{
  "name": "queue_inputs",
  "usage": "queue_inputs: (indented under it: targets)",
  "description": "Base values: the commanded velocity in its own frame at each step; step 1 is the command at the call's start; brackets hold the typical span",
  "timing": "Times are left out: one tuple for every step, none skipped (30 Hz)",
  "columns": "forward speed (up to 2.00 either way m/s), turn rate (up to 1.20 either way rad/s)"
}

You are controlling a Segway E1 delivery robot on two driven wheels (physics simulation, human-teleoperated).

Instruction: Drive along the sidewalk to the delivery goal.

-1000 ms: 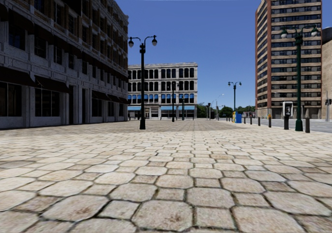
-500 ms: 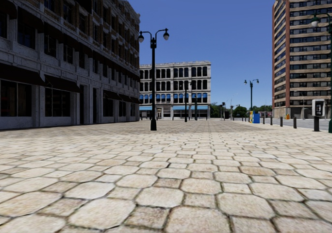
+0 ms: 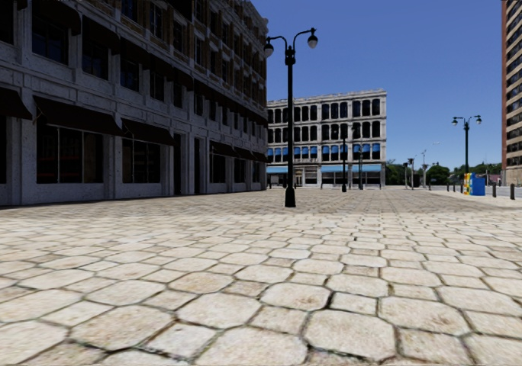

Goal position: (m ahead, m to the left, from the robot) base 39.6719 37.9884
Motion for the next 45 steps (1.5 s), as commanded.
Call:
queue_inputs:
  targets:
    - [2.00, 0.52]
    - [2.00, 0.53]
    - [2.00, 0.53]
    - [2.00, 0.54]
    - [2.00, 0.54]
    - [2.00, 0.54]
    - [2.00, 0.54]
    - [2.00, 0.54]
    - [2.00, 0.54]
    - [2.00, 0.54]
    - [2.00, 0.54]
    - [2.00, 0.54]
    - [2.00, 0.54]
    - [2.00, 0.54]
    - [2.00, 0.55]
    - [2.00, 0.55]
    - [2.00, 0.56]
    - [2.00, 0.56]
    - [2.00, 0.58]
    - [2.00, 0.59]
    - [2.00, 0.59]
    - [2.00, 0.61]
    - [2.00, 0.62]
    - [2.00, 0.62]
    - [2.00, 0.62]
    - [2.00, 0.63]
    - [2.00, 0.63]
    - [2.00, 0.63]
    - [2.00, 0.63]
    - [2.00, 0.63]
    - [2.00, 0.63]
    - [2.00, 0.63]
    - [2.00, 0.63]
    - [2.00, 0.63]
    - [2.00, 0.63]
    - [2.00, 0.63]
    - [2.00, 0.63]
    - [2.00, 0.63]
    - [2.00, 0.63]
    - [2.00, 0.63]
    - [2.00, 0.63]
    - [2.00, 0.63]
    - [2.00, 0.63]
    - [2.00, 0.63]
    - [2.00, 0.63]
